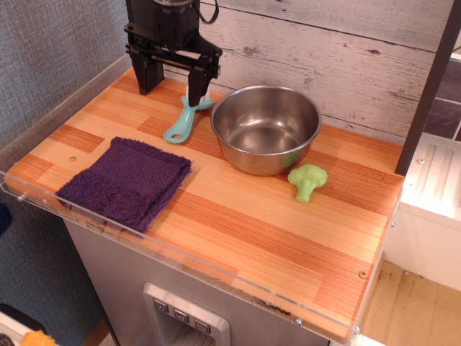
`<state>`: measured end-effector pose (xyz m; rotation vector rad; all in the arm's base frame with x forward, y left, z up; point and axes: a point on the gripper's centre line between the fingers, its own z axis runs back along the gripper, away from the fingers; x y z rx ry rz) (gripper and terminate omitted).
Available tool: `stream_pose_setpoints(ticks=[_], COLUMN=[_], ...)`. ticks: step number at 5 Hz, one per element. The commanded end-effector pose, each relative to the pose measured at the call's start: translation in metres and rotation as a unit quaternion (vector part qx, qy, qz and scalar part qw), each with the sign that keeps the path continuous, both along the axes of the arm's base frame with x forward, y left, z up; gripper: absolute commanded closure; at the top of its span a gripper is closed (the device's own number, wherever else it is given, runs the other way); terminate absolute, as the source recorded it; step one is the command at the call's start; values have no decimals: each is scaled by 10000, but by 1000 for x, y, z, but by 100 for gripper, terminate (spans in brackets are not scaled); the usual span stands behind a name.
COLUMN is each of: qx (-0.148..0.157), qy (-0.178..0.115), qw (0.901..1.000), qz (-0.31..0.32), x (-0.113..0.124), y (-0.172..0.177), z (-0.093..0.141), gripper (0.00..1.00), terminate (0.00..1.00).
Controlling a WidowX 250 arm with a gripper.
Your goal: Move the blue brush to the bottom right corner of the table.
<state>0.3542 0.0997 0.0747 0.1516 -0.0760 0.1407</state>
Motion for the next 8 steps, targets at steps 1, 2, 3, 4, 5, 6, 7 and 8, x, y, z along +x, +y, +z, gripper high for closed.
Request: stream_pose_setpoints(ticks=[1,2,3,4,5,6,7,8], qx=[101,142,122,69,52,16,-48,-93], qy=[-53,18,121,235,384,457,476,465], qw=[9999,9999,9999,9997,9992,9989,9988,9988], qz=[-46,-33,12,33,65,130,135,104], x=[30,36,37,39,39,38,37,38], y=[3,6,9,13,17,22,24,23], z=[-9,-16,-25,-35,-42,-47,-49,-50], gripper=[0,0,0,0,0,0,0,100], terminate=[0,0,0,0,0,0,0,0])
